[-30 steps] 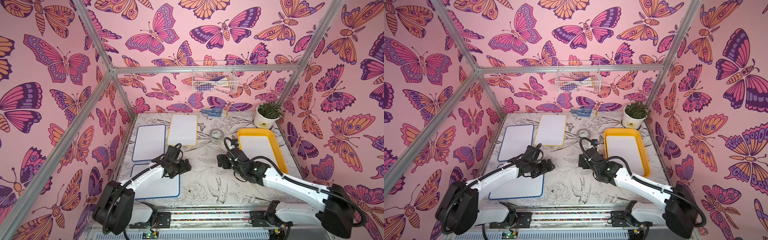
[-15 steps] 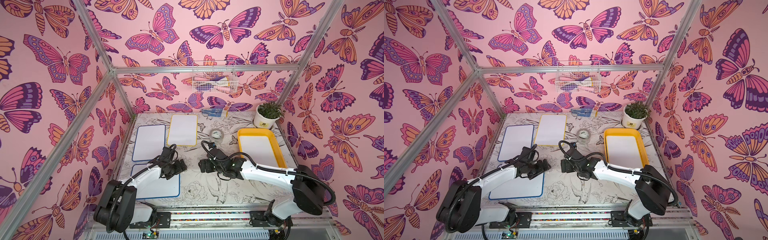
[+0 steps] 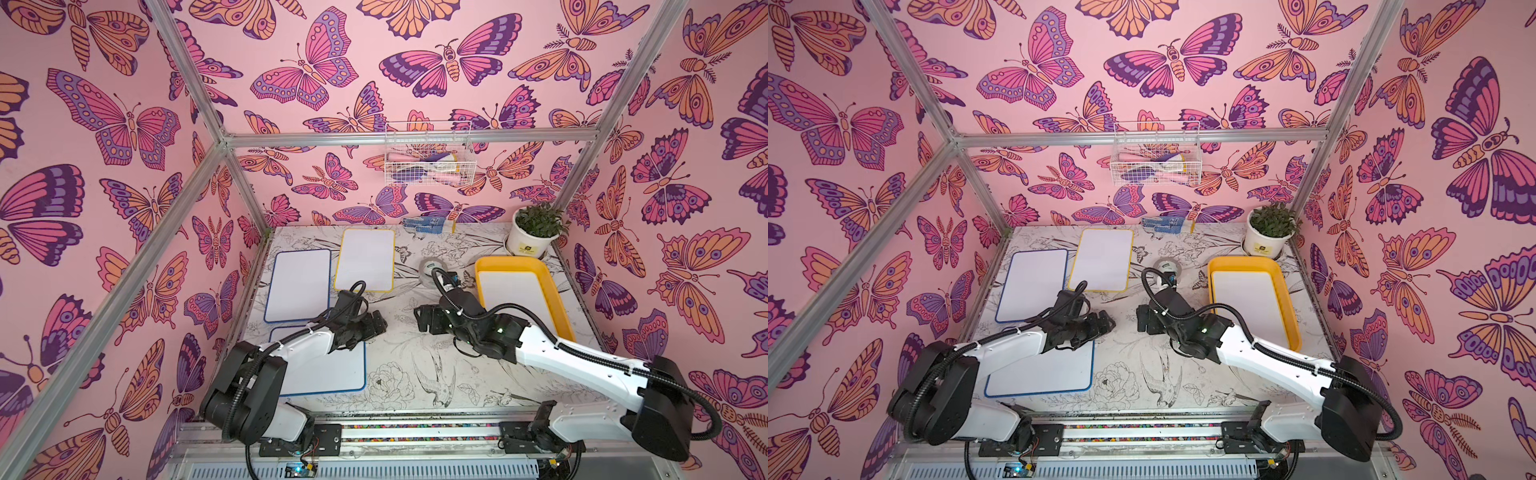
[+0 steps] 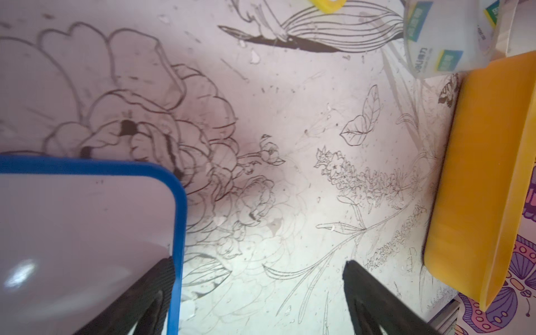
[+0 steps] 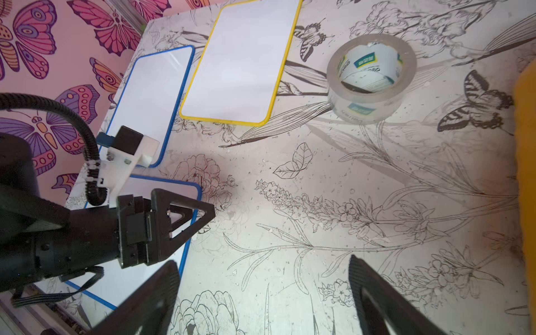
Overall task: Put the whiteboard into the storage box
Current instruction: Move the whiteboard to the center of the board.
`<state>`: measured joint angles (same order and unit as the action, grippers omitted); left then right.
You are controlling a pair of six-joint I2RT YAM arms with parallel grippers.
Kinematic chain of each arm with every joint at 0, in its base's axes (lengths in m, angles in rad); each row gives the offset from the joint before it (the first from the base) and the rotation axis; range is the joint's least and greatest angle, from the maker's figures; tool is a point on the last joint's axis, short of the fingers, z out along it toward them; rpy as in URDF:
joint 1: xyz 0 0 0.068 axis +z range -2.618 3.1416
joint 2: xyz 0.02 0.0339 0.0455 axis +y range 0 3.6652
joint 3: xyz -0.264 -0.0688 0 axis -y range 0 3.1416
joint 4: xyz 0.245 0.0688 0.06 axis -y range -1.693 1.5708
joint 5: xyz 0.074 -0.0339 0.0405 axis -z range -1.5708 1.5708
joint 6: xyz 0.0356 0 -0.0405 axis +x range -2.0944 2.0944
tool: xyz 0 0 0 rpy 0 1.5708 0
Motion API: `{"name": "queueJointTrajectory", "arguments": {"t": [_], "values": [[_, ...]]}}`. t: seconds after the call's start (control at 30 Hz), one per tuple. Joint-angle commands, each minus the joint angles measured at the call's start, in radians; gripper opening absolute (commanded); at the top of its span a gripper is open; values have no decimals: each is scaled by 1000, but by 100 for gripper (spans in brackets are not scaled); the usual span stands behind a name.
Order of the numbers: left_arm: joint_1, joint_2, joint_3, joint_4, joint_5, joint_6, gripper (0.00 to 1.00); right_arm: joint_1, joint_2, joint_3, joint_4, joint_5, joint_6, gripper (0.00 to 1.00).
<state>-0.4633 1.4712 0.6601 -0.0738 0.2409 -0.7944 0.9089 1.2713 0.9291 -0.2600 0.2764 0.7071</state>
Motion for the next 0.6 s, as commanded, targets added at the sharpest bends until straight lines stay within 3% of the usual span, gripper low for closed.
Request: {"name": "queueJointTrajectory", "arguments": {"t": [0.0, 0.2, 0.37, 0.47, 0.57], "values": [[-63, 111, -21, -58, 46, -49, 93, -30, -48, -35, -47, 25, 10, 93], [-177, 246, 146, -29, 58, -73, 93, -84, -136, -90, -93, 38, 30, 94], [-284, 406, 384, -25, 103, -80, 92, -146, -232, -123, -150, 37, 35, 94], [-311, 466, 492, -35, 140, -77, 92, -173, -273, -125, -181, 42, 34, 94], [-311, 450, 512, -62, 142, -43, 92, -179, -288, -118, -206, 60, 25, 94]]}}
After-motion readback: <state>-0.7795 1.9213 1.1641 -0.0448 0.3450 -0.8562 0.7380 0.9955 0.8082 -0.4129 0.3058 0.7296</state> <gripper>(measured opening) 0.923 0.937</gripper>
